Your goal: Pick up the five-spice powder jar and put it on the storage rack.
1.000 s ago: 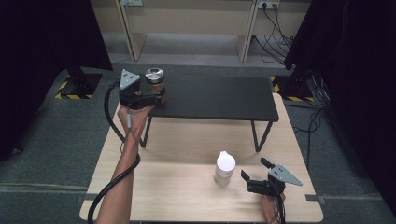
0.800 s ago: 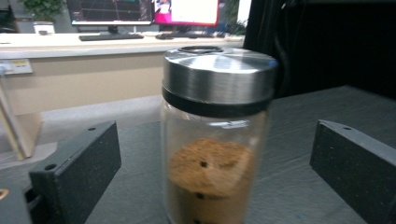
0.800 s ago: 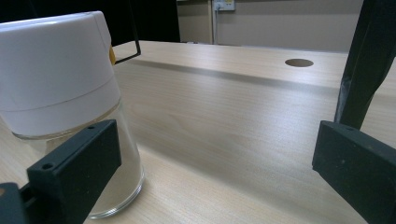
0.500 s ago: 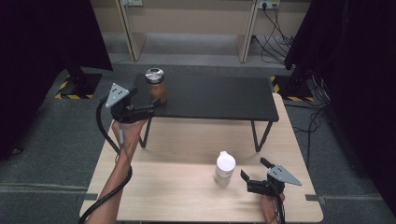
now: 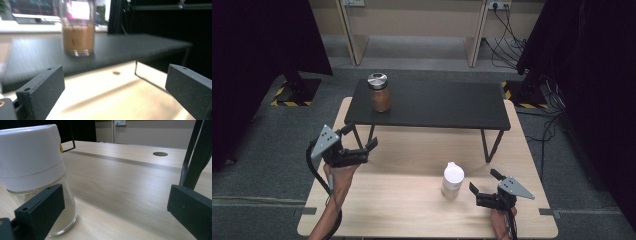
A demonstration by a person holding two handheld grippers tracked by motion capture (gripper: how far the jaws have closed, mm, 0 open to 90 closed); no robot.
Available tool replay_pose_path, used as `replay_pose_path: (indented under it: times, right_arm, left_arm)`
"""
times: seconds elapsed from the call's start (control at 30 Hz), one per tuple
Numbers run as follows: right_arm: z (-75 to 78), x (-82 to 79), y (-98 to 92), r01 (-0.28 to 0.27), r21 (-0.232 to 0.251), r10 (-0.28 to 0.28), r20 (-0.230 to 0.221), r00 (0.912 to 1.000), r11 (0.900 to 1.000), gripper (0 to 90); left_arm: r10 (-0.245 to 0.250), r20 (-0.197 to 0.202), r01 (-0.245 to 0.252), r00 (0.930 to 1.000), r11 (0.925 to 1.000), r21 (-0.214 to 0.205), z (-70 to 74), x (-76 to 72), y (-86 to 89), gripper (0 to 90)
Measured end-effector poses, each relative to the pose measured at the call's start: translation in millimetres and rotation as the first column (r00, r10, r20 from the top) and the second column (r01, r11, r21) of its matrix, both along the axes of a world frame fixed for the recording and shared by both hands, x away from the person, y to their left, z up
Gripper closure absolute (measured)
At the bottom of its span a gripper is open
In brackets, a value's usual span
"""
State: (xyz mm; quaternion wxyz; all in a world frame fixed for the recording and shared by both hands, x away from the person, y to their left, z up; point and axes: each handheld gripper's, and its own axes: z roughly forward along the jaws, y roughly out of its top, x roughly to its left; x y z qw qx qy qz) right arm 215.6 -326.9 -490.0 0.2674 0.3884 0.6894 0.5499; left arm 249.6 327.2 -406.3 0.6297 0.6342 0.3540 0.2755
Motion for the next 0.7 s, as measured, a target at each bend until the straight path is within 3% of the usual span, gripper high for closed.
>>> replay_pose_path:
  times: [0.13, 0.33, 0.43, 0.6, 0.7]
  right_arm:
    - [0.1, -0.2, 0.3, 0.000, -0.002, 0.000, 0.001, 1.0000, 1.0000, 1.1]
    - [0.1, -0.3, 0.5, 0.002, -0.002, -0.002, 0.001, 1.0000, 1.0000, 1.1]
    - [0.3, -0.2, 0.6, 0.000, -0.004, 0.000, 0.002, 1.0000, 1.0000, 1.1]
    - [0.3, -0.3, 0.7, 0.000, -0.004, 0.000, 0.002, 1.0000, 1.0000, 1.1]
    - [0.4, -0.5, 0.9, 0.000, -0.005, 0.000, 0.002, 1.0000, 1.0000, 1.1]
  left_arm:
    - [-0.015, -0.044, 0.012, 0.9989, 0.9981, -0.060, -36.9, -6.3, 7.3, 1.7]
    - [-0.033, -0.055, 0.027, 0.9980, 0.9950, -0.096, -80.6, -14.5, 7.5, 1.8]
    - [-0.048, -0.063, 0.044, 0.9968, 0.9965, -0.071, -89.7, -15.6, 3.5, 1.8]
    - [-0.064, -0.084, 0.066, 0.9944, 0.9977, 0.019, -92.6, -16.2, -7.1, 2.2]
    - [-0.080, -0.096, 0.081, 0.9922, 0.9966, 0.012, -98.8, -17.9, -11.0, 2.4]
